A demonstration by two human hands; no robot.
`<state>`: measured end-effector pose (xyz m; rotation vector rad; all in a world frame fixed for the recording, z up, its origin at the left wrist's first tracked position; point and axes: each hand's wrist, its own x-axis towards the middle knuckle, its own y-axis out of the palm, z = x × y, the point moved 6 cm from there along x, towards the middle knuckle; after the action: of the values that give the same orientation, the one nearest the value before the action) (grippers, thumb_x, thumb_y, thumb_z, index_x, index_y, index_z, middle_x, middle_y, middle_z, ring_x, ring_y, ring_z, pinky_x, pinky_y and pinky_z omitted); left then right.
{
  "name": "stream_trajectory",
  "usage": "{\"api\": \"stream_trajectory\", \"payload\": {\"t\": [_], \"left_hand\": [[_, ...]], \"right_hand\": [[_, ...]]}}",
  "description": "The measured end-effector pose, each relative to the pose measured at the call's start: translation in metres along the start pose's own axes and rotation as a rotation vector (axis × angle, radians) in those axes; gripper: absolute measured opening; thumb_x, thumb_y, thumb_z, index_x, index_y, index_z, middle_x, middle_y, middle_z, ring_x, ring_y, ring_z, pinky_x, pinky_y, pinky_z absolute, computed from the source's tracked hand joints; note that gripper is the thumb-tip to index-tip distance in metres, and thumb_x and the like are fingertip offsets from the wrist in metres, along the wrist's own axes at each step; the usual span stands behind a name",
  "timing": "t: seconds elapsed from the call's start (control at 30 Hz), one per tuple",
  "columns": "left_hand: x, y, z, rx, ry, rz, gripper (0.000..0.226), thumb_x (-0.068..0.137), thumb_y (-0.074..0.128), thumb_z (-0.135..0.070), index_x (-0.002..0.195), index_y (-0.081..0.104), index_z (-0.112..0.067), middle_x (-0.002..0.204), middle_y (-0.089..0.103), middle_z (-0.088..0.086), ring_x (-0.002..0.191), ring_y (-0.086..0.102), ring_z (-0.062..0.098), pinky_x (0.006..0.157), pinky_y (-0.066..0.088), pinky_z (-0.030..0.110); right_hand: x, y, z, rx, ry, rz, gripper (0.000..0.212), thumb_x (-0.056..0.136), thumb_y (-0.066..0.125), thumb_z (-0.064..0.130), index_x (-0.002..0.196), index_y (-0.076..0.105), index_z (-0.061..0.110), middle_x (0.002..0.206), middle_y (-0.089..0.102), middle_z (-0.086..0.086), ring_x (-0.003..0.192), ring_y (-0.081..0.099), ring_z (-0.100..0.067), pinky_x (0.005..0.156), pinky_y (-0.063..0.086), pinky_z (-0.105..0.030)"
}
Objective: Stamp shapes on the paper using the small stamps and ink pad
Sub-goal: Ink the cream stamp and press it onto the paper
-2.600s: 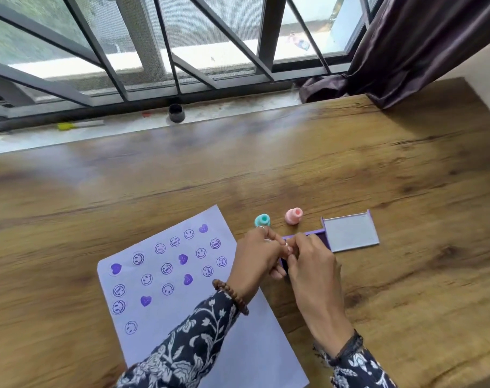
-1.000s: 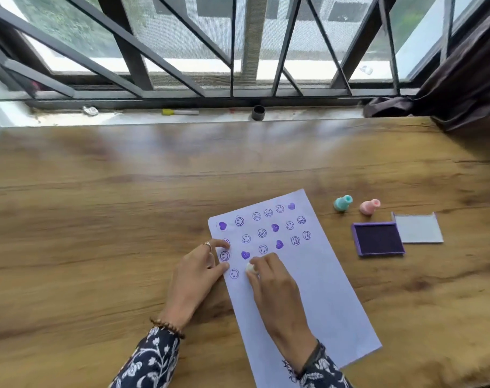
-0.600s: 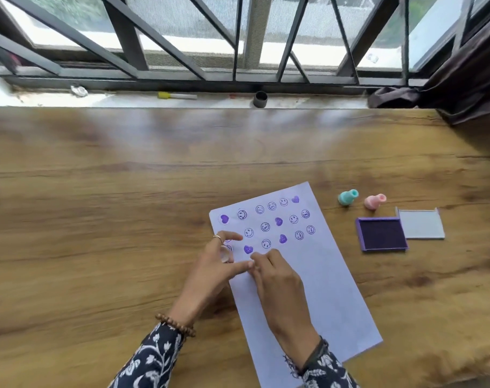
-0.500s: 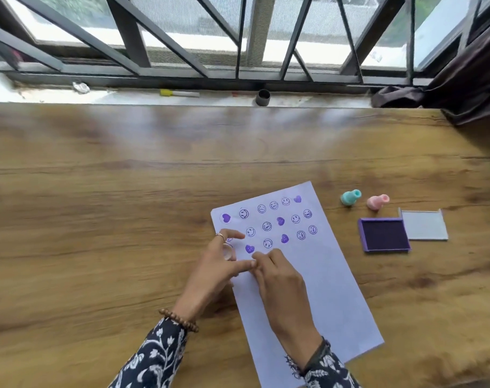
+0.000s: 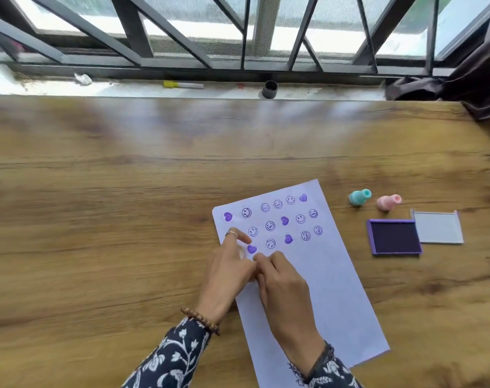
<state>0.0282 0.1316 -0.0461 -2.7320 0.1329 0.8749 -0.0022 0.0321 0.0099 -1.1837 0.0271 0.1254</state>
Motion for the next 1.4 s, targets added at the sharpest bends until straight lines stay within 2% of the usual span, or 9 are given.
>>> {"api": "stream_trajectory", "payload": {"t": [0.13, 0.23, 0.5, 0.67, 0.77, 0.87, 1.07, 1.23, 1.4], "left_hand": [[-0.002, -0.001, -0.006, 0.079, 0.027, -0.048, 0.036, 0.064, 0.059, -0.001, 0.082, 0.047, -0.030, 0.053, 0.045, 0.002, 0.068, 0.061, 0.038, 0.070, 0.056, 0.054], [-0.007, -0.001, -0.011, 0.101, 0.044, -0.039, 0.036, 0.065, 0.055, 0.001, 0.083, 0.047, -0.029, 0.050, 0.041, -0.003, 0.058, 0.051, 0.027, 0.068, 0.057, 0.053], [-0.013, -0.001, -0.007, -0.222, -0.071, 0.158, 0.038, 0.075, 0.066, 0.006, 0.095, 0.050, -0.021, 0.085, 0.053, 0.007, 0.059, 0.061, 0.013, 0.063, 0.060, 0.028], [-0.020, -0.013, 0.002, -0.408, -0.065, 0.013, 0.006, 0.088, 0.057, -0.019, 0.093, 0.054, -0.017, 0.073, 0.048, 0.005, 0.056, 0.053, 0.014, 0.045, 0.051, 0.020], [-0.026, -0.013, 0.000, -0.641, -0.117, -0.034, 0.025, 0.091, 0.040, -0.017, 0.087, 0.062, -0.008, 0.071, 0.044, 0.007, 0.055, 0.048, 0.016, 0.043, 0.049, 0.020], [-0.035, -0.009, -0.009, -0.804, -0.153, -0.006, 0.032, 0.089, 0.033, -0.008, 0.089, 0.064, -0.001, 0.075, 0.049, 0.011, 0.056, 0.050, 0.016, 0.047, 0.052, 0.020], [-0.055, 0.008, -0.023, -1.024, -0.185, 0.195, 0.024, 0.090, 0.046, -0.007, 0.105, 0.062, 0.003, 0.103, 0.063, 0.020, 0.095, 0.064, 0.025, 0.086, 0.051, 0.036], [-0.070, 0.021, -0.036, -1.092, -0.161, 0.293, 0.027, 0.072, 0.060, -0.010, 0.096, 0.070, 0.000, 0.097, 0.072, 0.014, 0.080, 0.072, 0.019, 0.078, 0.057, 0.028], [-0.084, 0.030, -0.049, -1.054, -0.119, 0.305, 0.022, 0.071, 0.063, -0.013, 0.089, 0.071, -0.003, 0.091, 0.074, 0.015, 0.080, 0.072, 0.018, 0.075, 0.058, 0.026]], "right_hand": [[0.000, 0.003, -0.003, 0.008, -0.038, -0.025, 0.026, 0.063, 0.077, -0.003, 0.083, 0.066, 0.011, 0.065, 0.056, -0.002, 0.051, 0.052, -0.016, 0.040, 0.038, -0.021], [0.000, 0.004, -0.002, -0.017, -0.071, -0.028, 0.028, 0.061, 0.078, -0.003, 0.080, 0.065, 0.012, 0.064, 0.055, -0.002, 0.050, 0.050, -0.015, 0.041, 0.034, -0.020], [-0.002, 0.006, -0.006, 0.103, -0.111, -0.013, 0.019, 0.079, 0.067, 0.004, 0.097, 0.065, 0.010, 0.077, 0.061, -0.008, 0.064, 0.061, -0.023, 0.050, 0.050, -0.028], [0.002, 0.000, -0.040, 0.664, 0.214, -0.086, 0.009, 0.080, 0.068, 0.014, 0.087, 0.068, 0.020, 0.087, 0.065, 0.000, 0.080, 0.059, -0.010, 0.071, 0.047, -0.022], [-0.001, -0.004, -0.054, 1.058, 0.395, -0.058, 0.010, 0.077, 0.071, 0.013, 0.084, 0.071, 0.019, 0.089, 0.071, -0.004, 0.083, 0.066, -0.015, 0.068, 0.057, -0.028], [-0.008, -0.010, -0.053, 1.216, 0.439, -0.020, 0.011, 0.079, 0.070, 0.011, 0.087, 0.072, 0.018, 0.090, 0.072, -0.010, 0.082, 0.068, -0.016, 0.065, 0.058, -0.025], [-0.022, -0.036, -0.038, 1.235, 0.317, -0.001, 0.011, 0.080, 0.068, 0.016, 0.087, 0.074, 0.022, 0.083, 0.075, 0.003, 0.080, 0.067, -0.011, 0.070, 0.056, -0.023], [-0.029, -0.064, -0.028, 1.021, 0.169, -0.103, 0.014, 0.079, 0.071, 0.018, 0.089, 0.071, 0.028, 0.086, 0.073, 0.016, 0.081, 0.066, -0.001, 0.067, 0.048, -0.008], [-0.036, -0.085, -0.027, 1.035, 0.094, -0.152, 0.010, 0.078, 0.073, 0.024, 0.087, 0.071, 0.026, 0.085, 0.074, 0.012, 0.085, 0.068, -0.003, 0.070, 0.050, -0.010]]}}
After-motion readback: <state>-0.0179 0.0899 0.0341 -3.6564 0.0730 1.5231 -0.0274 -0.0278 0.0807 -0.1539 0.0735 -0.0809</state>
